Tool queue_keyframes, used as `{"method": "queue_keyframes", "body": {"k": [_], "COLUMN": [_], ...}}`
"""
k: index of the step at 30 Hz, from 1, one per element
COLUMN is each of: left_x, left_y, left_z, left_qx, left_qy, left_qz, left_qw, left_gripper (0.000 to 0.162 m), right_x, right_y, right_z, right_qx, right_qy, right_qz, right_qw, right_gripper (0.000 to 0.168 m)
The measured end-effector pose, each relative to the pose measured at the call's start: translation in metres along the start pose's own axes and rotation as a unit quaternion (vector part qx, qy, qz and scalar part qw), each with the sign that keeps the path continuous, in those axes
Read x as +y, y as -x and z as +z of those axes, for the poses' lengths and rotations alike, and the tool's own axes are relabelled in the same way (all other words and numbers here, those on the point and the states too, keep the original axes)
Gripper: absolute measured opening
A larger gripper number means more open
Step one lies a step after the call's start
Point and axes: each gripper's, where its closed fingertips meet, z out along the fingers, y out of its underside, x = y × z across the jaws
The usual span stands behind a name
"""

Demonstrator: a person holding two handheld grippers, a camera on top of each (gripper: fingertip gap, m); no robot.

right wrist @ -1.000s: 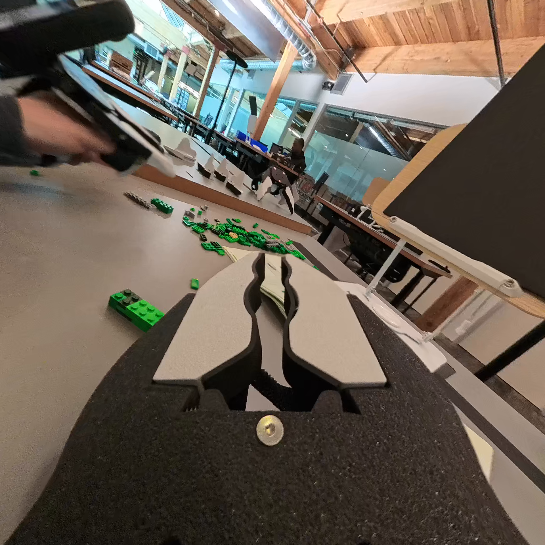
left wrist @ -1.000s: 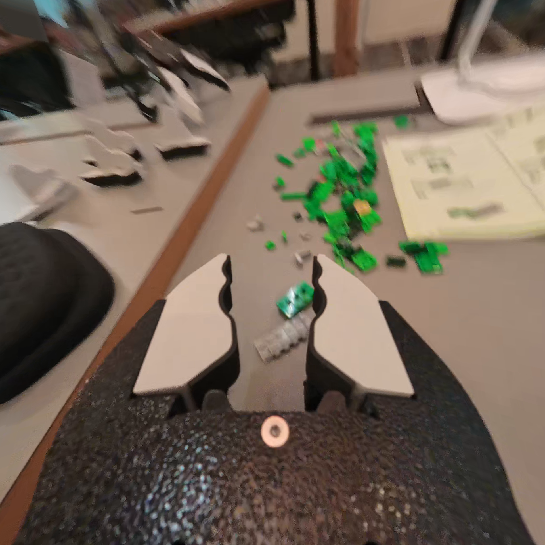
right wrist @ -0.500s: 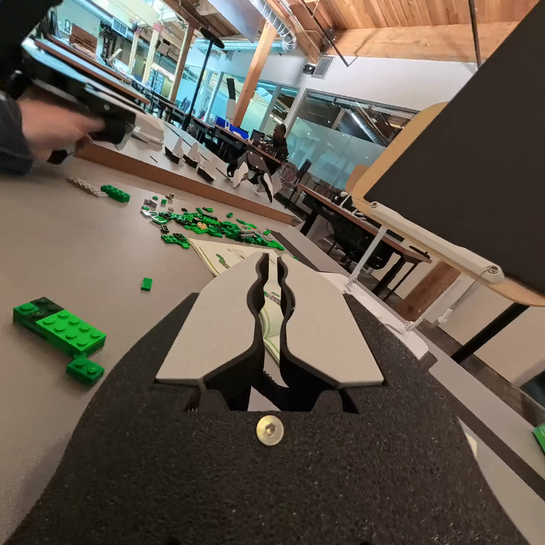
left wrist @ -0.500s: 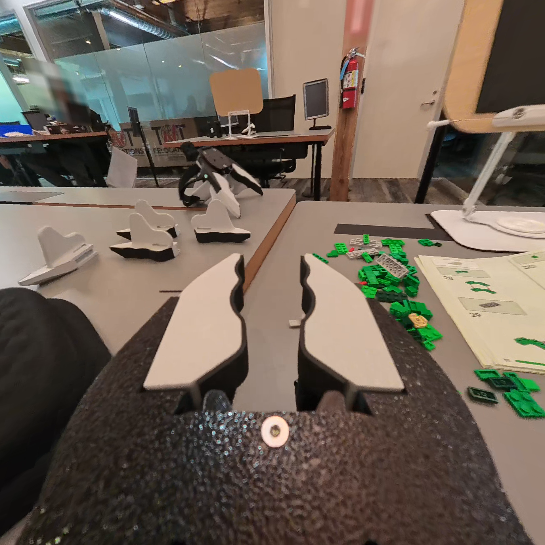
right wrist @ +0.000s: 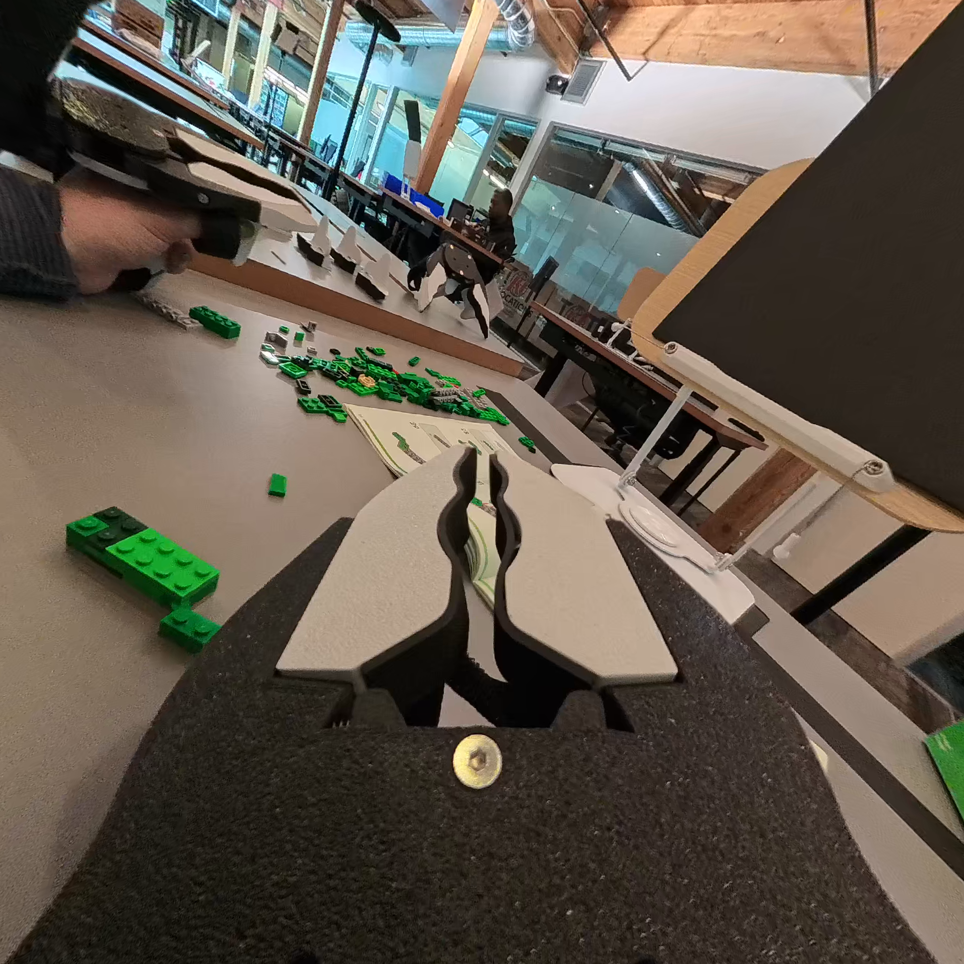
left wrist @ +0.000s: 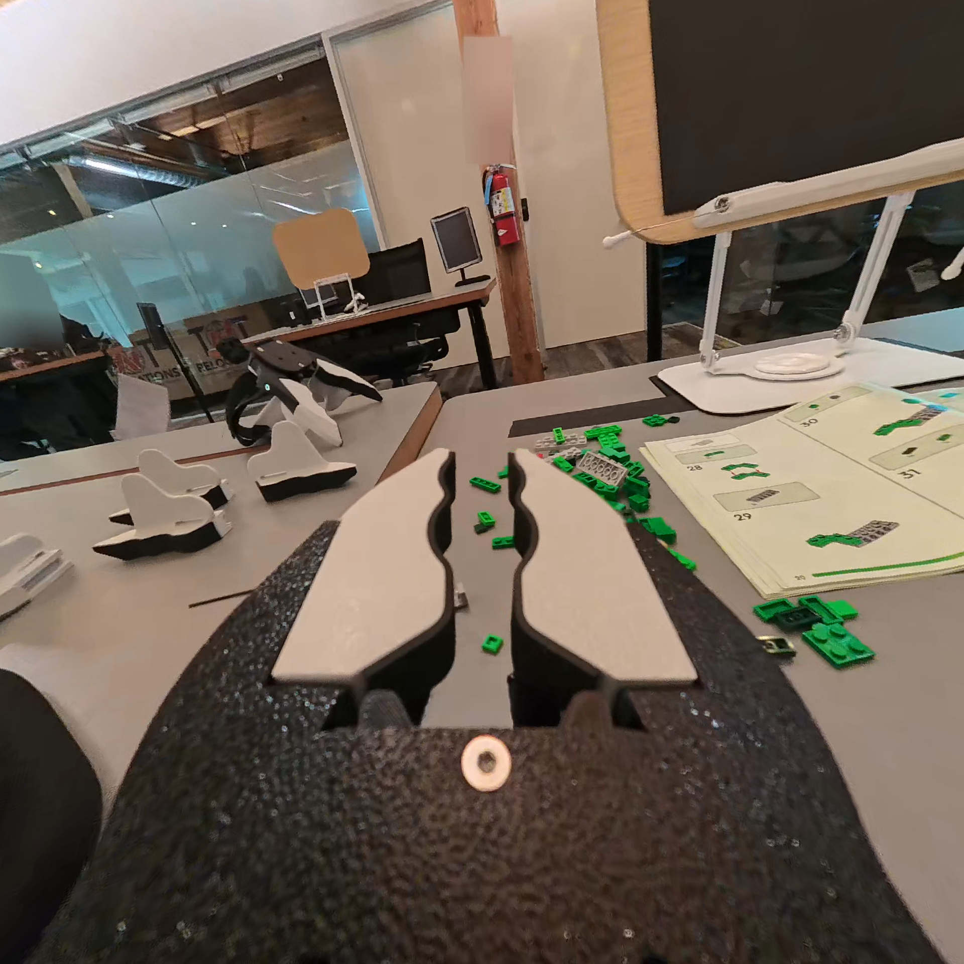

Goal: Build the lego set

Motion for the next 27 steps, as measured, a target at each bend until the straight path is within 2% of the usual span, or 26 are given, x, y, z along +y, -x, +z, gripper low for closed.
{"method": "queue_keyframes", "body": {"k": [9,27], "left_x": [-0.001,0.001], "left_y": [-0.004,-0.012], "left_z": [0.001,0.003], "left_qx": [0.011,0.023], "left_qy": [-0.005,0.002], "left_qz": [0.001,0.021], "left_qw": [1.0,1.0], "left_gripper": [0.011,0.006], "right_x": [-0.013,-0.005], "right_y": [0.01,0.012], "right_z": [-0.001,0.001], "right_qx": [-0.001,-0.003], "right_qy": [-0.018,-0.009], "right_qz": [0.01,-0.013], "right_qw": [1.0,1.0], "right_gripper": [0.004,0.003]}}
